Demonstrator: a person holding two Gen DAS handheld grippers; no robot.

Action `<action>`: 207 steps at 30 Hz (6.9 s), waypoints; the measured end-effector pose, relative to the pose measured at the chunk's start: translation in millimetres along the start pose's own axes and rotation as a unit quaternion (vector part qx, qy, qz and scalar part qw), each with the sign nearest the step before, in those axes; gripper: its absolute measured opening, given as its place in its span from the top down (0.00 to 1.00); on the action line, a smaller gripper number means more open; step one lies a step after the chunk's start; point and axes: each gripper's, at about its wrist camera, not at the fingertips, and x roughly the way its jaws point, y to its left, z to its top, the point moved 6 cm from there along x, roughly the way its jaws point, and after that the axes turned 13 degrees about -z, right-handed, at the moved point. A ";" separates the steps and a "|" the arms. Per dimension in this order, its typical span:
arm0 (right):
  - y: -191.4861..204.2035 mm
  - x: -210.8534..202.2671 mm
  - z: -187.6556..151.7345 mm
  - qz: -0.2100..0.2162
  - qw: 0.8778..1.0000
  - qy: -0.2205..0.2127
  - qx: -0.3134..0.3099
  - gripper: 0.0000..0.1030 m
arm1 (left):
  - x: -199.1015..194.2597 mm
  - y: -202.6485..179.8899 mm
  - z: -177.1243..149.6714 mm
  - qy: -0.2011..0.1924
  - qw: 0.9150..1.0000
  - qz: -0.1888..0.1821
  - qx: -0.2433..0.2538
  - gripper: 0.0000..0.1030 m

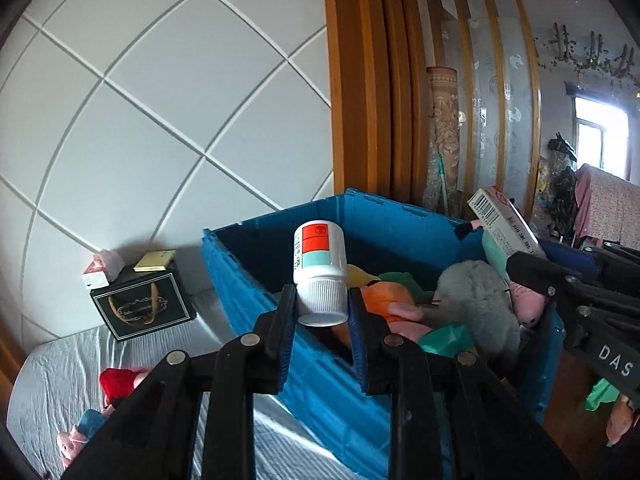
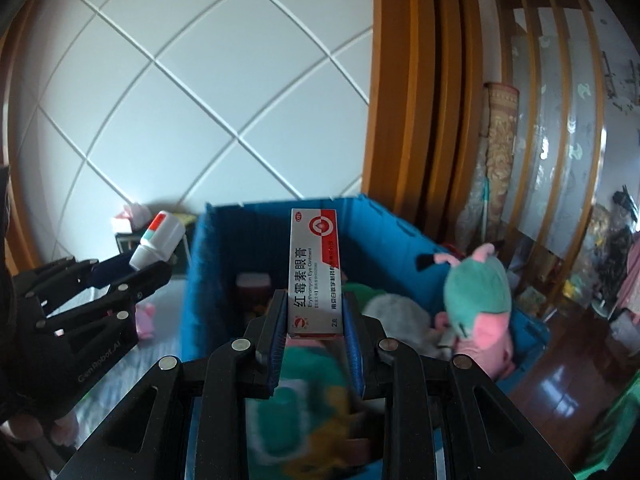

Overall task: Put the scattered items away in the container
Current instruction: 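Carry the bottle and medicine box over the blue crate with both grippers, then open both grippers to drop the bottle and medicine box into the crate, then withdraw both tools from the crate back toward the bed, then grasp the George pig plush with the left gripper while the right grasps the white teddy bear, then carry the George pig and white teddy bear over the blue crate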

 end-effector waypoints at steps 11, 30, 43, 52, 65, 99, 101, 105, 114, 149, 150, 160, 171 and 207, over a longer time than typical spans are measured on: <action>-50.6 71.4 -47.2 0.046 0.996 0.076 -0.002 0.70 | 70.8 -52.0 -19.0 0.081 0.997 0.018 -0.008 0.76; 37.5 -6.4 5.4 0.113 0.993 -0.034 0.011 0.00 | -59.3 67.6 -64.5 0.031 0.984 0.148 -0.097 0.02; 270.6 -13.0 -5.1 0.207 0.978 0.021 -0.017 0.00 | -188.6 307.2 -204.1 0.101 0.940 0.264 -0.190 0.02; 359.4 41.8 -45.8 0.198 0.972 0.110 -0.064 0.00 | -207.1 401.0 -286.3 0.143 0.911 0.273 -0.274 0.02; 427.5 126.0 -85.6 0.218 0.949 0.191 -0.123 0.00 | -129.6 434.2 -342.8 0.224 0.889 0.251 -0.311 0.02; 482.1 227.7 -116.2 0.204 0.933 0.266 -0.133 0.01 | -71.3 486.2 -361.0 0.250 0.897 0.216 -0.293 0.14; 479.5 219.7 -122.9 0.209 0.930 0.271 -0.132 0.01 | -71.4 484.0 -362.0 0.251 0.897 0.218 -0.292 0.14; 479.5 215.0 -136.5 0.219 0.924 0.282 -0.134 0.02 | -67.0 489.2 -381.2 0.266 0.882 0.217 -0.322 0.11; 514.1 240.0 -170.5 0.232 0.919 0.287 -0.137 0.05 | -64.4 495.7 -382.3 0.237 0.886 0.243 -0.316 0.21; 443.3 81.3 -70.1 0.239 0.960 0.113 -0.094 0.62 | -180.8 414.3 -250.4 0.067 0.931 0.278 -0.228 0.47; 439.9 75.2 -68.1 0.238 0.961 0.108 -0.091 0.62 | -184.9 409.5 -246.8 0.063 0.932 0.279 -0.224 0.47; 377.2 10.6 -24.7 0.203 0.977 0.034 -0.059 0.62 | -210.8 361.2 -191.7 0.010 0.950 0.253 -0.184 0.47; 219.9 -39.5 37.9 0.108 0.993 -0.043 0.011 0.62 | -182.3 254.7 -73.5 -0.066 0.977 0.179 -0.095 0.47; -127.1 122.6 -74.6 0.046 0.993 0.110 0.000 0.54 | 22.8 -82.2 -66.7 0.087 0.990 0.097 -0.060 0.33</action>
